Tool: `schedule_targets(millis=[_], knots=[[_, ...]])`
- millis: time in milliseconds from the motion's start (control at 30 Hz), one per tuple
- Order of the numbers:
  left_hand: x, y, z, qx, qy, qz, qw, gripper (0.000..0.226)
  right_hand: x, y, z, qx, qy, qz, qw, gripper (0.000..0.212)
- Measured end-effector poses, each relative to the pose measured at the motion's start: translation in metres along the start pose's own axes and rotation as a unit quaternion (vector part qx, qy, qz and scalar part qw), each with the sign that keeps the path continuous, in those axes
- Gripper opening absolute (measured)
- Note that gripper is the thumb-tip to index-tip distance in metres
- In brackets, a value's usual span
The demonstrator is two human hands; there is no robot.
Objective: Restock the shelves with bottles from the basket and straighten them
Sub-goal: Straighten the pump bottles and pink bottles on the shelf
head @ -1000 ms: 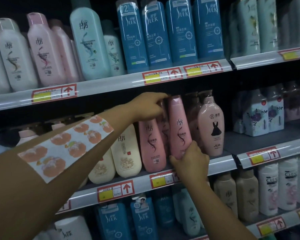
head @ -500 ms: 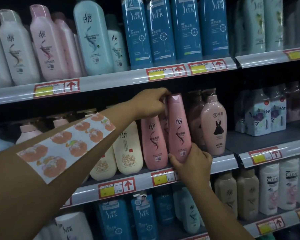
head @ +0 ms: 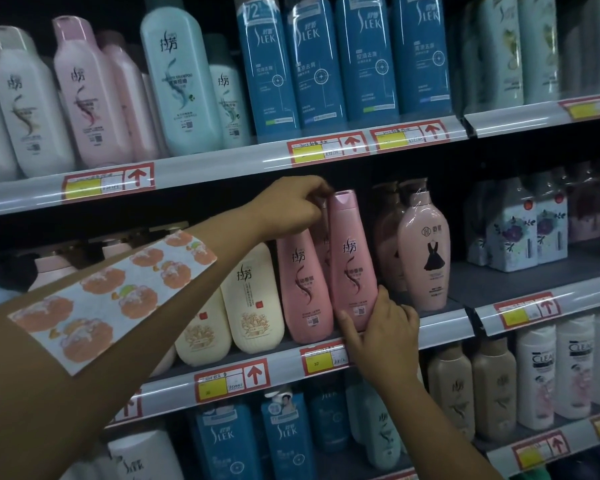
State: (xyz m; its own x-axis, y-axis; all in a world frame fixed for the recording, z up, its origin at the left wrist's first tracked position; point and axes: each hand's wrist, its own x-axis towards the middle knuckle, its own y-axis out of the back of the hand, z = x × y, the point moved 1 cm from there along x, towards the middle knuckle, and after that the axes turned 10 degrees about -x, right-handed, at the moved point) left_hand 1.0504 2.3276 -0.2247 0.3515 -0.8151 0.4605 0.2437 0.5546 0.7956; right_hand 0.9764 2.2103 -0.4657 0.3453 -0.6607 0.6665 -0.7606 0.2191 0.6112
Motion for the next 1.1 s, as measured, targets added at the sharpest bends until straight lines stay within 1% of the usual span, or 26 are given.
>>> schedule_targets(millis=[233, 367, 467, 533, 600, 667, 700, 767, 833, 900, 933, 1000, 1100], knots=[[-0.002, -0.001, 0.004, 0.036, -0.002, -0.013, 0.999, 0.059, -0.001, 0.0, 0.004, 0.015, 0.013, -0.003, 1.0, 0.087], [0.001, -0.005, 0.005, 0.082, -0.008, -0.017, 0.996, 0.062, -0.002, 0.004, 0.009, 0.05, 0.026, -0.023, 0.998, 0.081], [0.004, -0.011, 0.005, 0.136, -0.022, -0.01, 0.99, 0.055, -0.006, 0.006, 0.02, 0.103, 0.04, -0.039, 0.993, 0.071], [0.006, -0.017, 0.009, 0.182, -0.039, -0.004, 0.982, 0.052, -0.008, 0.01, 0.032, 0.14, 0.037, -0.013, 0.989, 0.063], [0.01, -0.023, 0.017, 0.211, -0.066, -0.005, 0.975, 0.056, -0.004, 0.018, 0.047, 0.169, -0.004, 0.043, 0.985, 0.059], [0.015, -0.029, 0.026, 0.213, -0.086, -0.018, 0.973, 0.06, 0.006, 0.027, 0.061, 0.183, -0.059, 0.092, 0.977, 0.066], [0.019, -0.032, 0.031, 0.215, -0.092, -0.025, 0.972, 0.06, 0.013, 0.031, 0.067, 0.184, -0.08, 0.094, 0.975, 0.074], [0.029, -0.035, 0.039, 0.22, -0.094, -0.035, 0.97, 0.058, 0.027, 0.034, 0.077, 0.184, -0.106, 0.042, 0.976, 0.094], [0.04, -0.039, 0.045, 0.227, -0.092, -0.042, 0.969, 0.058, 0.038, 0.032, 0.082, 0.19, -0.126, -0.014, 0.974, 0.11], [0.05, -0.044, 0.052, 0.232, -0.086, -0.054, 0.967, 0.061, 0.048, 0.027, 0.082, 0.177, -0.136, -0.025, 0.974, 0.118], [0.053, -0.047, 0.055, 0.232, -0.083, -0.063, 0.967, 0.062, 0.053, 0.025, 0.081, 0.16, -0.139, -0.024, 0.977, 0.118], [0.058, -0.056, 0.062, 0.221, -0.077, -0.084, 0.968, 0.062, 0.059, 0.02, 0.078, 0.135, -0.148, -0.017, 0.979, 0.11], [0.062, -0.066, 0.069, 0.192, -0.064, -0.098, 0.974, 0.061, 0.064, 0.018, 0.076, 0.153, -0.181, 0.004, 0.972, 0.081]])
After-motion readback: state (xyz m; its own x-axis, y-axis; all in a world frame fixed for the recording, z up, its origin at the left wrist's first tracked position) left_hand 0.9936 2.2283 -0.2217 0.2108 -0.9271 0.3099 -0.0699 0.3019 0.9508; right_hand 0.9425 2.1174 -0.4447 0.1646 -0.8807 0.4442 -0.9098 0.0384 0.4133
